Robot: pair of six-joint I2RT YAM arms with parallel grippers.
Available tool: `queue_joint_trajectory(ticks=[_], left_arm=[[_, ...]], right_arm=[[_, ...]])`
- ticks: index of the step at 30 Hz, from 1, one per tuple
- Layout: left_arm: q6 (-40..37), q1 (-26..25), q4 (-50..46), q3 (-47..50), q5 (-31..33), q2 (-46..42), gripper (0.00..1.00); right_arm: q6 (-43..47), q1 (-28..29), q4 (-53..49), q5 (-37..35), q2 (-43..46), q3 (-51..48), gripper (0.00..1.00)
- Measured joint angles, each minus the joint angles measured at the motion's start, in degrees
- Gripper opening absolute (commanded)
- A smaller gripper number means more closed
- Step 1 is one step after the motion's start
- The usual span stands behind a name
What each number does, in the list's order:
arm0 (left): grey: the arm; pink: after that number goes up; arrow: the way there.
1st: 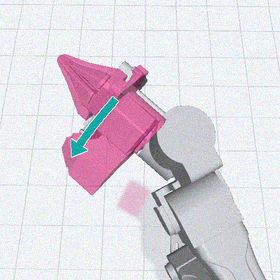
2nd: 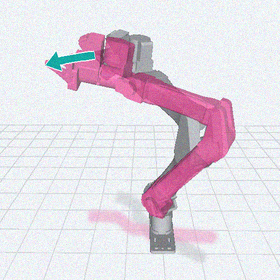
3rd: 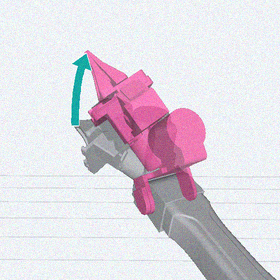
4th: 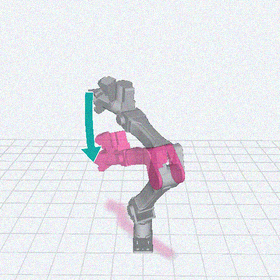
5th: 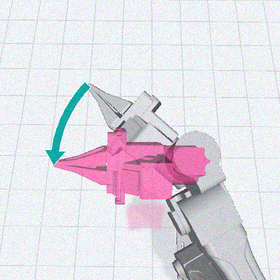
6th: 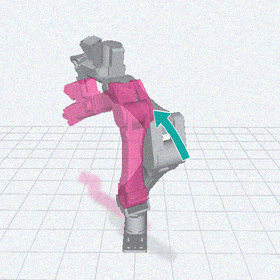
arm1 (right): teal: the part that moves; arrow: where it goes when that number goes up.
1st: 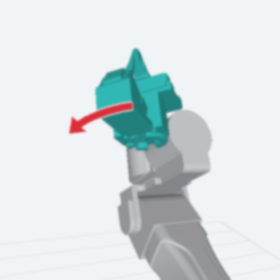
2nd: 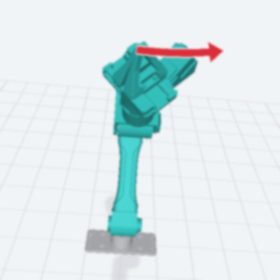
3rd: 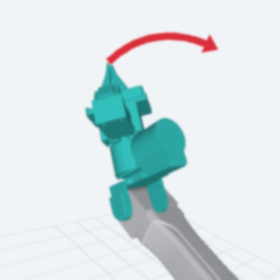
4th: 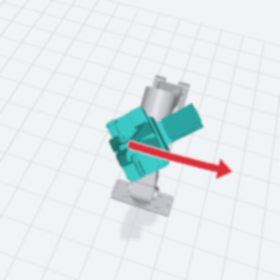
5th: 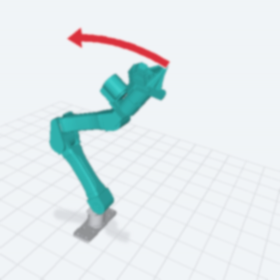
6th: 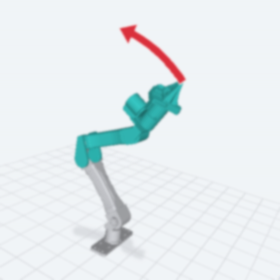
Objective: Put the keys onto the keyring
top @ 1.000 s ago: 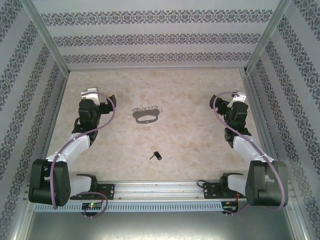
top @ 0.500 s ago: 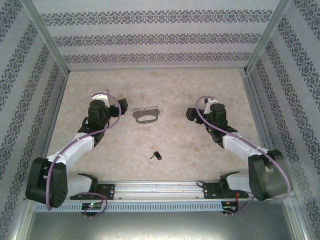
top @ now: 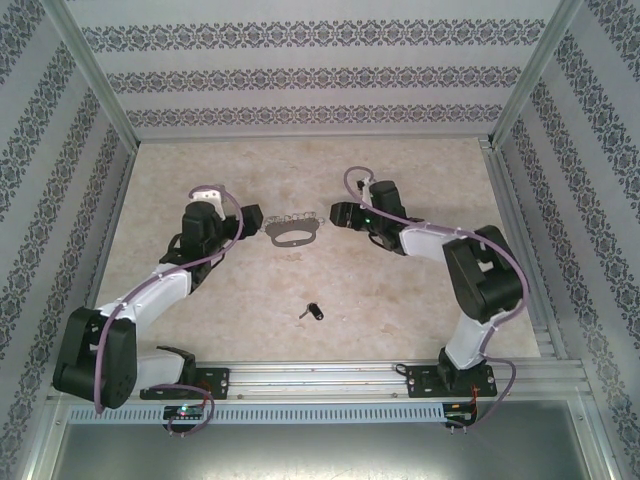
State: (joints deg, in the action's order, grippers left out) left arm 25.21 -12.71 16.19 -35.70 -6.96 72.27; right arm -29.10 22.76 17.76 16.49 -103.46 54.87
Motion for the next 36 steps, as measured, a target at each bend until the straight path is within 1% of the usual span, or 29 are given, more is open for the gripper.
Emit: queue_joint_trajectory(ticks=[5,11,18,27,34,36], left_arm=[[0.4,-0.9,-0.6,-0.5,-0.6,1.9,1.0],[1.0,-1.4,-0.6,-1.5,-1.0,4.2,1.0],[2.1,-1.6,-0.5,-2.4,-1.5,6.2,1.0],[2.3,-2.4,-0.3,-2.8,-1.6,7.2,1.0],[2.3,-2.4,-0.3,-2.8,-1.6,7.2,1.0],[2.3,-2.4,-0.3,-2.8,-1.6,7.2,1.0]], right_arm=[[-1.2,1.2,0.0,2.3,-7.1,5.6,0.68],[-2.3,2.3,0.0,3.9,-10.6,7.7,0.66],[-2.6,3.0,0.0,4.5,-12.4,8.4,0.65],[-3.4,3.8,1.3,5.4,-13.2,8.5,0.58],[-3.7,4.9,1.3,5.9,-13.2,8.5,0.51],[-3.7,5.2,1.3,5.9,-13.2,8.5,0.51]])
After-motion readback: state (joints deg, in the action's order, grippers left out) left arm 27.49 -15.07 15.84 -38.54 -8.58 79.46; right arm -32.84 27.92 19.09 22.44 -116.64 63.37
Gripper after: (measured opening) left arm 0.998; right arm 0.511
